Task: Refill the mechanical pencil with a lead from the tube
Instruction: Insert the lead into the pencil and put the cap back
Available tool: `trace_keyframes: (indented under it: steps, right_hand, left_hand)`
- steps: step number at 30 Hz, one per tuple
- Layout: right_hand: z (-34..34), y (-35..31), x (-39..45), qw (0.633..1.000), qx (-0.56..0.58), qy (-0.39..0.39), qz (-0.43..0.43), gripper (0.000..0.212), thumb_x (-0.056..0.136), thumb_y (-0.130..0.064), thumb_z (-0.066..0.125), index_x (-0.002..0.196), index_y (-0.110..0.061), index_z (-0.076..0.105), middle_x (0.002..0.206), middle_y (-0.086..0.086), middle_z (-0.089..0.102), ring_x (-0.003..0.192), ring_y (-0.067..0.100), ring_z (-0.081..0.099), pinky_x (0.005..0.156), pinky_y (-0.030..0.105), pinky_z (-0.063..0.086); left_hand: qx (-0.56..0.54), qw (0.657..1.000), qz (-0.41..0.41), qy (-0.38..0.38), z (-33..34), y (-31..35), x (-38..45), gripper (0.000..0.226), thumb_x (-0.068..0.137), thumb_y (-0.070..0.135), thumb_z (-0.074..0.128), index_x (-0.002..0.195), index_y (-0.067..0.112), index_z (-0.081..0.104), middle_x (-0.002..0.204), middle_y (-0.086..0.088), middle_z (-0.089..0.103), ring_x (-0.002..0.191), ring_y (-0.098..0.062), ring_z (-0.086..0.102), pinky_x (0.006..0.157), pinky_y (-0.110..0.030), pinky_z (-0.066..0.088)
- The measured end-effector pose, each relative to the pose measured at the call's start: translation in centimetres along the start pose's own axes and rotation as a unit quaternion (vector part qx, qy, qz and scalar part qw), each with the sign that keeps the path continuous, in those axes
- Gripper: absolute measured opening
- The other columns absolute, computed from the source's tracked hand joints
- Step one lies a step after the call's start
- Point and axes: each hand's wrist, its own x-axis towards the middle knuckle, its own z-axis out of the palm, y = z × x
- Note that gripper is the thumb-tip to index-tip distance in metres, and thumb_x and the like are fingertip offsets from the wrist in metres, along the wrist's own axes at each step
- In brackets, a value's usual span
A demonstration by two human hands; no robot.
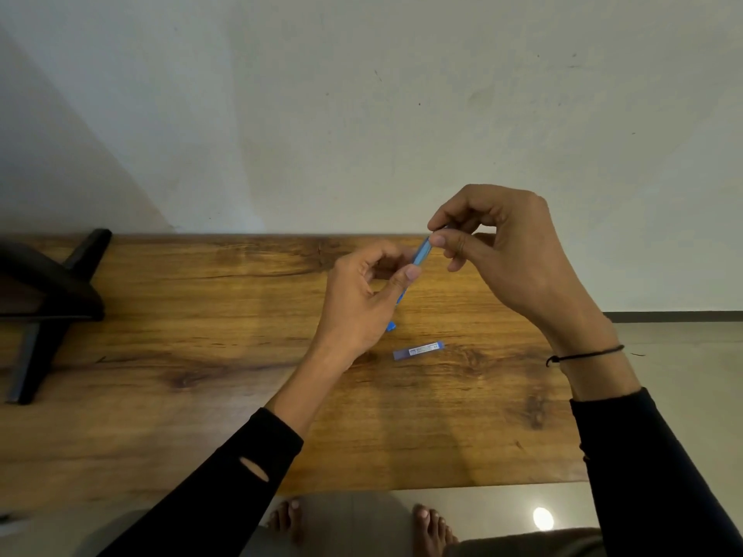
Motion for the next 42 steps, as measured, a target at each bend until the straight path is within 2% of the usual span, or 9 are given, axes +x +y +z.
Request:
trace_keyframes:
  steps: [9,15,21,25,29,33,37,41,42]
  right_hand:
    - [-0.7,-0.5,-0.1,0.994,-0.094,-0.053,0.005,0.005,0.092,-0.009,0.082,0.091,-0.006,0.078,0.076,-0.001,0.072,0.065,0.013,0.071,0.056,0.024,0.061]
    - [-0.2,-0.3,-0.2,0.996,-0.064,-0.019,0.05,0.014,0.09,-0.018,0.086,0.086,-0.008,0.078,0.067,0.003,0.072,0.053,0.009,0.068,0.05,0.014,0.052]
    - [0.7,-0.4,0.1,0.999,-0.011,0.014,0.045,0.023,0.09,-0.024,0.086,0.083,-0.005,0.075,0.068,0.007,0.071,0.052,0.009,0.062,0.049,0.027,0.055]
    - [1.0,-0.8,0.2,0.998,0.028,0.036,0.038,0.02,0.093,-0.022,0.083,0.083,-0.005,0.079,0.073,0.0,0.075,0.06,0.006,0.06,0.059,0.028,0.053]
    - [0.7,-1.5,0.1,0.998,0.044,0.036,0.04,0.016,0.099,-0.022,0.077,0.1,-0.009,0.086,0.087,0.002,0.076,0.068,0.009,0.057,0.067,0.032,0.049]
    - [0.6,-2.9,-0.1,0.986,0.151,0.042,0.059,0.019,0.105,-0.016,0.068,0.115,-0.009,0.083,0.097,0.007,0.079,0.066,0.009,0.056,0.061,0.035,0.049]
    - [0.1,-3.9,-0.2,0.972,0.221,0.04,0.066,0.023,0.108,-0.011,0.062,0.119,0.0,0.079,0.08,-0.017,0.078,0.06,0.0,0.057,0.053,0.026,0.047]
    - [-0.3,-5.3,-0.2,0.964,0.252,0.036,0.074,0.028,0.11,-0.016,0.057,0.1,-0.011,0.083,0.117,0.032,0.074,0.064,0.012,0.044,0.058,0.035,0.044]
    - [-0.4,-5.4,-0.3,0.96,0.266,0.034,0.076,0.035,0.112,-0.018,0.054,0.093,-0.014,0.083,0.118,0.035,0.072,0.065,0.015,0.042,0.059,0.035,0.044]
  left_hand:
    - [0.061,0.998,0.019,-0.008,0.2,-0.3,0.0,0.01,0.096,0.013,0.08,0.106,0.015,0.08,0.098,0.009,0.079,0.092,-0.003,0.073,0.082,-0.023,0.061]
    - [0.069,0.997,0.024,0.0,0.2,-0.2,-0.1,0.012,0.096,0.016,0.08,0.108,0.013,0.08,0.1,0.005,0.081,0.094,-0.01,0.075,0.082,-0.037,0.065]
    - [-0.004,1.0,0.019,0.002,0.2,0.6,-0.1,0.013,0.099,0.013,0.077,0.111,0.012,0.081,0.102,-0.001,0.083,0.102,-0.017,0.078,0.093,-0.045,0.065]
    - [-0.032,0.999,0.016,-0.001,0.1,1.7,0.0,0.012,0.099,0.014,0.075,0.103,0.024,0.081,0.092,0.009,0.081,0.095,-0.015,0.078,0.091,-0.047,0.065]
    - [-0.05,0.999,0.01,0.003,0.1,2.9,0.1,0.007,0.101,0.015,0.074,0.102,0.018,0.081,0.088,0.003,0.08,0.087,-0.014,0.075,0.085,-0.052,0.065]
    - [-0.081,0.997,0.0,0.007,0.4,4.7,-0.1,0.01,0.102,0.015,0.072,0.104,0.02,0.08,0.09,-0.004,0.08,0.087,-0.021,0.074,0.09,-0.063,0.063]
    - [-0.086,0.996,0.002,0.009,0.2,5.7,-0.1,0.012,0.103,0.016,0.072,0.109,0.019,0.081,0.095,-0.01,0.082,0.097,-0.034,0.079,0.092,-0.064,0.063]
    - [-0.104,0.995,0.002,-0.002,0.1,6.5,-0.3,0.014,0.103,0.018,0.071,0.112,0.013,0.081,0.098,-0.016,0.081,0.101,-0.04,0.078,0.093,-0.062,0.065]
    - [-0.115,0.993,-0.002,-0.006,0.0,6.7,-0.3,0.014,0.104,0.018,0.07,0.112,0.013,0.081,0.1,-0.017,0.081,0.099,-0.036,0.079,0.092,-0.059,0.066]
